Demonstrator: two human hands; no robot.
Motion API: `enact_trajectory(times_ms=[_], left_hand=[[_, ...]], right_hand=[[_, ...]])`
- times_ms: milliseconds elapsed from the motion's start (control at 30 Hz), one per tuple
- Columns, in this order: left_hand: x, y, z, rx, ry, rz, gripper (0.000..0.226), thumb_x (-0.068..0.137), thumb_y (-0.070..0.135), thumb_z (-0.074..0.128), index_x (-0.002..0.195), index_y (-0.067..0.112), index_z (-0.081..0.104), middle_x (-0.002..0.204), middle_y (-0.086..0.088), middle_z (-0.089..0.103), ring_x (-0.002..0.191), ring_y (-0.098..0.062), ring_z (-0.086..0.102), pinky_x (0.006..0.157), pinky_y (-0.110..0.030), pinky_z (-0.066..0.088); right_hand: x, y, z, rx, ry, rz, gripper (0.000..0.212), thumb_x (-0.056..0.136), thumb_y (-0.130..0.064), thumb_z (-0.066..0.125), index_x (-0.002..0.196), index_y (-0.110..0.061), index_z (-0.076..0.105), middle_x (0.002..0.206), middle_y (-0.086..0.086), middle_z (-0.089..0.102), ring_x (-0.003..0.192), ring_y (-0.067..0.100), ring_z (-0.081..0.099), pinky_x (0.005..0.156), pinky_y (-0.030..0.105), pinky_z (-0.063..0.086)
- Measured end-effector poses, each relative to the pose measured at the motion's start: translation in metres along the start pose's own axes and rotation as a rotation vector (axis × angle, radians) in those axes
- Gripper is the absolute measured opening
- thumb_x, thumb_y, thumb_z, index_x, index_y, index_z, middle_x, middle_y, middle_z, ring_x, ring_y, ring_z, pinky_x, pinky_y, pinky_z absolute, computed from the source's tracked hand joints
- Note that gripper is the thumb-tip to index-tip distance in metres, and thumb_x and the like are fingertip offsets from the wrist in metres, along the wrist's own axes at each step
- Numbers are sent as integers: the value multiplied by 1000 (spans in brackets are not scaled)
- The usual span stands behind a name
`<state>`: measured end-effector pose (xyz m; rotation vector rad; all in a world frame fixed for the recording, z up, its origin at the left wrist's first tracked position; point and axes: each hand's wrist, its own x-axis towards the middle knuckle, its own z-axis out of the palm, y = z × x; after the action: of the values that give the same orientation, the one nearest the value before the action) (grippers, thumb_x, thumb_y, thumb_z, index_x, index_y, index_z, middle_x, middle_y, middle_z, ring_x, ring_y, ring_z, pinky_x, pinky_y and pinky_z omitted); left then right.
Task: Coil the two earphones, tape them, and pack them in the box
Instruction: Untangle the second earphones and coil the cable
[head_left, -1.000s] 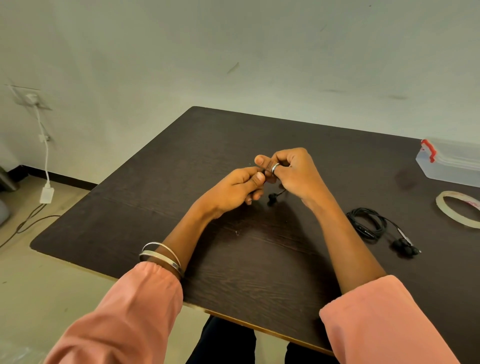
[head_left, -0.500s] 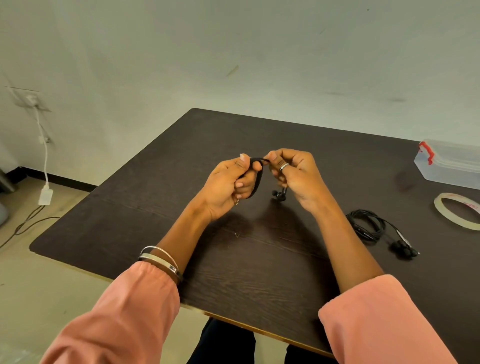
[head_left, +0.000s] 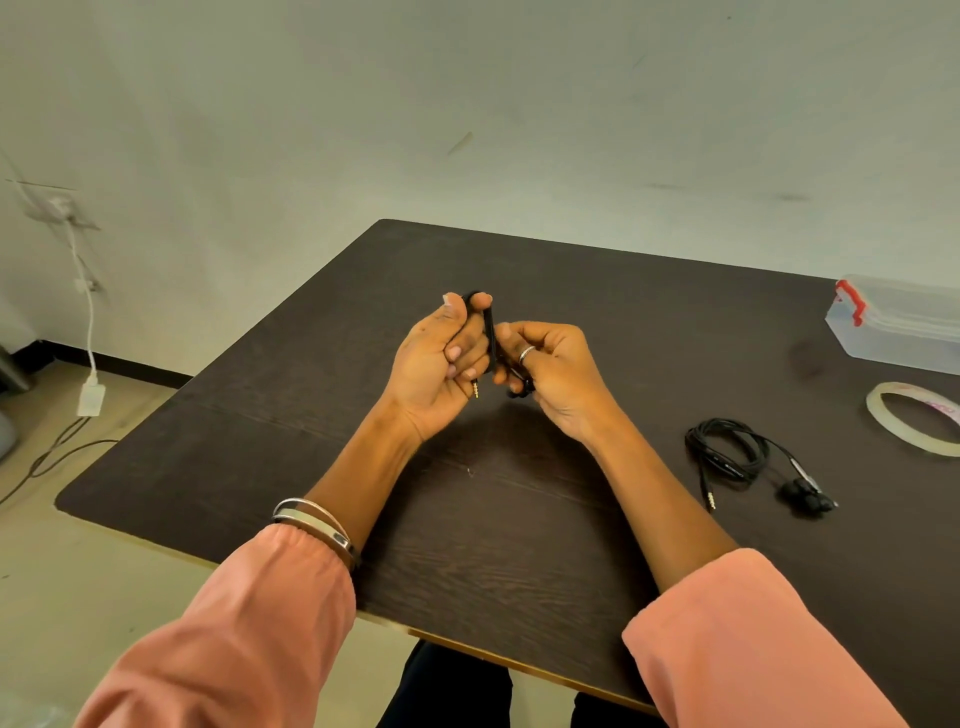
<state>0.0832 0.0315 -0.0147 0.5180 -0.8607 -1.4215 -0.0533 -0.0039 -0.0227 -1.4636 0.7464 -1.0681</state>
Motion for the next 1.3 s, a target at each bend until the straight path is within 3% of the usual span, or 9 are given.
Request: enact_trajectory(times_ms=[67,167,300,467,567,700,1033,1167,1300], left_hand=[[0,-1,-2,43,21,12,34,103,32,31,101,9,56,47,9,36,38,-4,28,50,-30,26],[0,-1,-2,78,49,18,33,103,30,32,103,8,56,48,8,37,39,-4,29,51,-29,26],[-1,0,3,126,84,35,30,103,26,35,99,6,56,48,6,37,39,-4,31,45,-22,34],[0,1,7,168,185,116,27,103,17,38,86,4,56,53,1,46,43,-8,40,46,-24,43],[0,0,8,217,193,137,27,102,15,40,83,5,57,58,-3,54,50,-13,48,50,-25,47],[-1,-3,11,279,242,158,27,101,13,42,82,4,59,62,-4,57,54,-13,53,53,-25,50],[4,-8,-1,705,377,288,28,101,20,46,80,11,62,76,-9,67,67,-22,63,75,-45,58],[4,-8,-1,705,380,278,28,101,17,45,81,8,62,72,-8,65,64,-16,61,70,-35,58],[4,-10,-1,715,406,247,27,101,17,45,84,7,64,72,-6,66,65,-13,61,68,-27,56]], right_hand=[[0,-2,2,16,-33,10,33,97,-23,55,89,6,68,68,12,61,56,15,56,46,23,38],[0,-2,1,-45,-46,-11,14,91,-16,64,91,-4,71,69,9,68,57,14,59,45,22,37],[1,-5,-1,-91,-17,-33,10,90,-9,64,94,-1,69,69,12,67,54,12,60,45,20,37],[0,-10,3,-77,33,-118,14,88,5,62,101,6,65,61,-3,69,52,5,62,48,12,43],[3,-10,1,-120,77,-121,24,87,9,60,110,2,62,60,-3,68,52,6,63,50,16,47],[6,-8,0,-286,62,-151,18,89,4,57,101,-5,68,74,5,70,66,13,66,59,25,52],[3,-16,0,-282,-29,-36,19,95,-1,50,93,-8,68,72,-5,62,58,-3,53,54,12,39],[0,-16,-3,-157,-49,28,23,93,-2,52,88,-16,70,74,-1,66,69,13,51,56,24,39],[-2,-18,-8,-201,-50,27,18,91,-2,57,95,-13,70,78,1,70,77,14,62,62,26,44]])
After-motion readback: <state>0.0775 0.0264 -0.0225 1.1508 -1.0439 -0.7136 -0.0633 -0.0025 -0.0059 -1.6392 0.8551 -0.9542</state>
